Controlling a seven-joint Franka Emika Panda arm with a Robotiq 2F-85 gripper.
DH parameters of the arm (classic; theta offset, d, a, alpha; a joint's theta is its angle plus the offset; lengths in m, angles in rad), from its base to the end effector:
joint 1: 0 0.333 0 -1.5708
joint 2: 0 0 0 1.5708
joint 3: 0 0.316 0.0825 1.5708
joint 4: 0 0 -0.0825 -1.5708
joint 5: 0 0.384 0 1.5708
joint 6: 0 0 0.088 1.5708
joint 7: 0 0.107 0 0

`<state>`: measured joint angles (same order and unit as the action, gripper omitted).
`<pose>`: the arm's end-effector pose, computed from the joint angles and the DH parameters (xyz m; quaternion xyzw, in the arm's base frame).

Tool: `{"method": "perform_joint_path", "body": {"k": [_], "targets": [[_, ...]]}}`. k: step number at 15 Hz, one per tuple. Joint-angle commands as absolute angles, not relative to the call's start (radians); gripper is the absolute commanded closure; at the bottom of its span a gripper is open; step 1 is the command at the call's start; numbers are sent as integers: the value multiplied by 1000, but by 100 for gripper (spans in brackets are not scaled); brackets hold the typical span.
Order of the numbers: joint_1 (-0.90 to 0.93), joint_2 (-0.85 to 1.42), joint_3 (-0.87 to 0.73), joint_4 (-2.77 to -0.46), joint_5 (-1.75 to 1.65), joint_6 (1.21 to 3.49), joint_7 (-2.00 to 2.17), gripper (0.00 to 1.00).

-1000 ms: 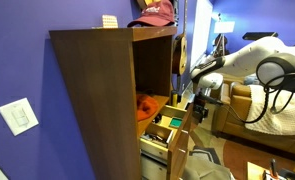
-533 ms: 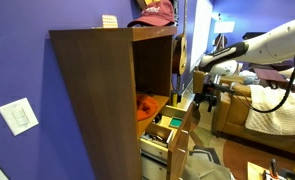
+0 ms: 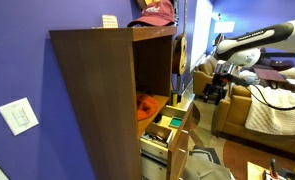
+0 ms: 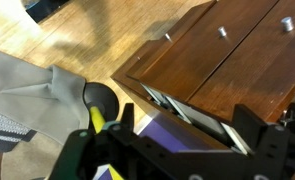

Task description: Open the top drawer of the cabinet and then open the second and third drawer at the same time

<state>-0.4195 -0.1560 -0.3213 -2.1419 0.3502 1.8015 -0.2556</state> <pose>0.3758 -0.3106 0.4594 -0.9349 0.2847 -0.0057 0.2118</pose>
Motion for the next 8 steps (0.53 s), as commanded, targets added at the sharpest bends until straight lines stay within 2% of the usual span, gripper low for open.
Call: {"method": "perform_joint_path", "body": {"k": [1, 8], "targets": [[-390, -302, -333, -2261, 314, 1827, -203, 0], [-404, -420, -379, -2316, 310, 1808, -200, 0]]}}
